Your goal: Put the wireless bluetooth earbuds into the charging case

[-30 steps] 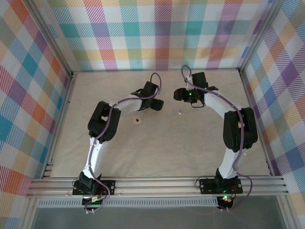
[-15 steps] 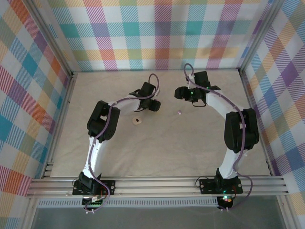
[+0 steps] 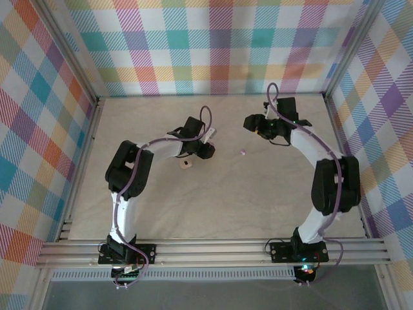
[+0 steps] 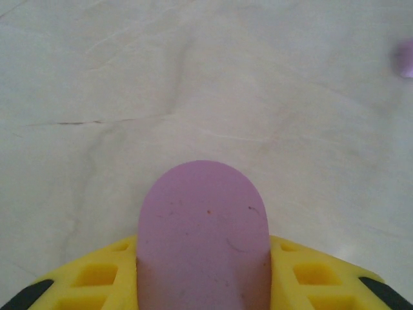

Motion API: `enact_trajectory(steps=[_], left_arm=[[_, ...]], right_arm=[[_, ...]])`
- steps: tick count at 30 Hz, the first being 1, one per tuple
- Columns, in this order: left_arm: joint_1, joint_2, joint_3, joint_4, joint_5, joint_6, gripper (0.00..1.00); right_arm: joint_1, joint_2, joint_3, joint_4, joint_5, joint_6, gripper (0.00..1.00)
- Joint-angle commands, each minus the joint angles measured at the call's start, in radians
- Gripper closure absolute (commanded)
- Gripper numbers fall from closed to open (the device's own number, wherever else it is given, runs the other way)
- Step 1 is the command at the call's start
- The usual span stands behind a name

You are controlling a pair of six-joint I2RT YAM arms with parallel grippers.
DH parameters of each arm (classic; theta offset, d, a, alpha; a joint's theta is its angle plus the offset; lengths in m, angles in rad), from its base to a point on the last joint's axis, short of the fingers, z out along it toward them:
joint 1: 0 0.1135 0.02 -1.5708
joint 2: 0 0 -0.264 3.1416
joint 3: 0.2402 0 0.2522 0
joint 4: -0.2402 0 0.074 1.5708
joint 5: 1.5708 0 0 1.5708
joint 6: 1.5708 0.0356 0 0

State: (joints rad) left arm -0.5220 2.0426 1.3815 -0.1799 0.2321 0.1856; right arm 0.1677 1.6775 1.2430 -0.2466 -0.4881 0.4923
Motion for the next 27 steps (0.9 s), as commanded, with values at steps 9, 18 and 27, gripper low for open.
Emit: enact_trajectory(steps=[9, 18, 27], left_arm=[[-0.022, -0.368, -0.109, -0.050, 0.340, 0.161, 0.79], [-0.069, -0.509, -0.154, -0.161, 0.477, 0.177, 0.79], [-0.098, -0.569, -0.135, -0.232, 0.515, 0.207, 0.77]], right_arm=[[0.064, -0.265, -0.195, -0.028, -0.239, 0.180, 0.44], [0.148, -0.379, -0.202, -0.038, -0.343, 0.248, 0.40], [0.241, -0.407, -0.186, -0.156, -0.283, 0.198, 0.39]])
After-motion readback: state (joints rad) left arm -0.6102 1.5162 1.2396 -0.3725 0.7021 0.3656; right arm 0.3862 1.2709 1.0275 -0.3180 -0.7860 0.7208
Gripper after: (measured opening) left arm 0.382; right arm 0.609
